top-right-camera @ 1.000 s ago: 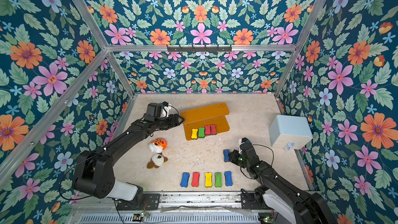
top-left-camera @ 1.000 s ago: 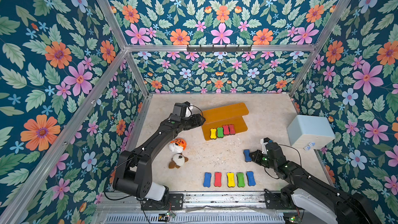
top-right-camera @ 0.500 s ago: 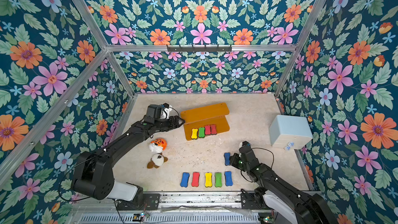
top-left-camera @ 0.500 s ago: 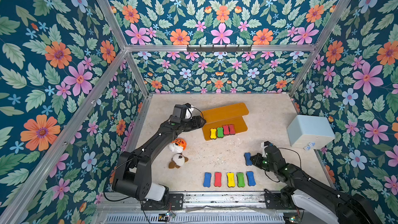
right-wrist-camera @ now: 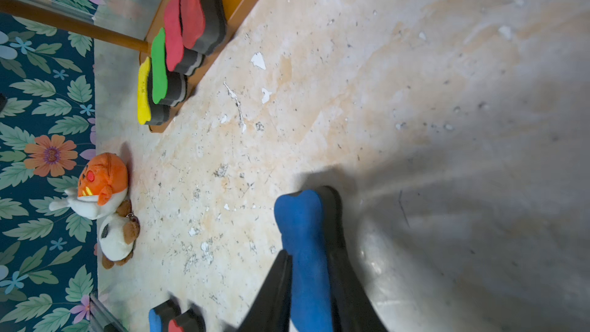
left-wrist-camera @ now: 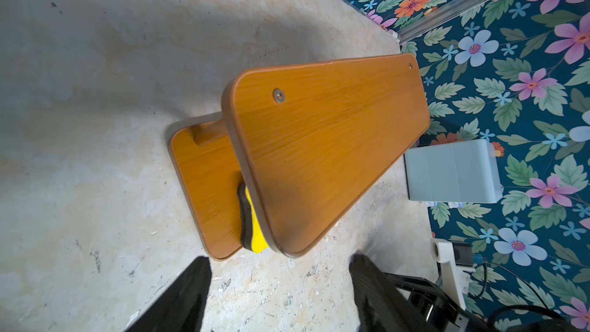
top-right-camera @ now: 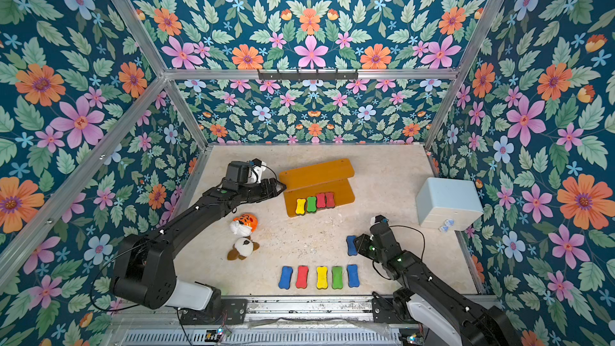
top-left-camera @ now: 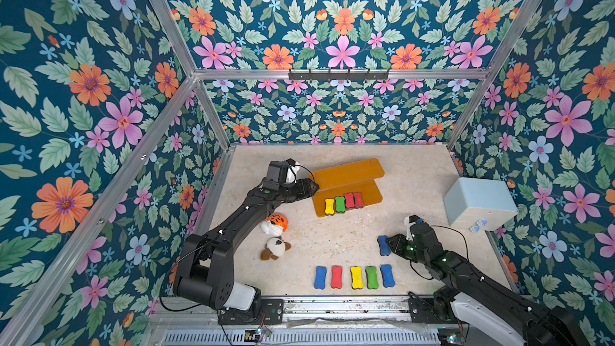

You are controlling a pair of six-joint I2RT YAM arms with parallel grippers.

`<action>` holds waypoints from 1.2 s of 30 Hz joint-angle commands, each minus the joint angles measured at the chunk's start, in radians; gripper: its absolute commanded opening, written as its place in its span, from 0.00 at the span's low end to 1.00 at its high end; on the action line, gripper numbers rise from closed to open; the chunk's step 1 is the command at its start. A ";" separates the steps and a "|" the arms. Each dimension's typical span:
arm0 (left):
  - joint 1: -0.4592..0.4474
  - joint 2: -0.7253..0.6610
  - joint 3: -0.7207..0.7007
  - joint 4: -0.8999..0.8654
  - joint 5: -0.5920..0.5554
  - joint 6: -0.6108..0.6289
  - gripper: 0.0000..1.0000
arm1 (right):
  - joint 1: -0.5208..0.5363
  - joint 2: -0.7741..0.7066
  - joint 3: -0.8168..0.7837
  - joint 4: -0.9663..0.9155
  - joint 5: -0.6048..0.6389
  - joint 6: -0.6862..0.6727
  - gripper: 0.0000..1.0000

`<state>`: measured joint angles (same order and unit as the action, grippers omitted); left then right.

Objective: Remove the whiteboard erasers from the shelf
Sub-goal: Place the whiteboard eraser at the center of the board, then pick up the whiteboard eraser from the shelf.

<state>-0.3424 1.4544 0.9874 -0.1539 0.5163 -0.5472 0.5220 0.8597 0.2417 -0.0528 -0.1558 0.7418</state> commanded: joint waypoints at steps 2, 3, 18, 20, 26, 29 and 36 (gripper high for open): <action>-0.002 0.002 0.011 -0.003 0.010 0.003 0.73 | 0.001 0.020 0.039 0.045 0.002 0.003 0.27; -0.002 0.004 0.015 -0.006 0.010 0.002 0.71 | 0.001 0.036 0.048 0.069 -0.006 0.006 0.27; -0.009 0.036 0.030 0.002 0.027 -0.019 0.52 | -0.070 0.465 0.223 0.565 -0.103 0.009 0.27; -0.009 0.044 0.033 0.006 0.029 -0.020 0.49 | -0.079 0.517 0.247 0.604 -0.113 0.008 0.27; -0.011 0.064 0.037 0.012 0.036 -0.021 0.43 | -0.096 0.654 0.291 0.696 -0.141 0.010 0.27; -0.011 0.069 0.039 0.017 0.041 -0.023 0.41 | -0.099 0.708 0.308 0.728 -0.142 0.014 0.29; -0.010 0.074 0.033 0.019 0.044 -0.017 0.37 | -0.106 0.828 0.339 0.789 -0.142 0.021 0.30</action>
<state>-0.3531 1.5288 1.0183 -0.1501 0.5518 -0.5713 0.4168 1.6459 0.5671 0.6739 -0.2878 0.7612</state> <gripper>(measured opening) 0.376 0.305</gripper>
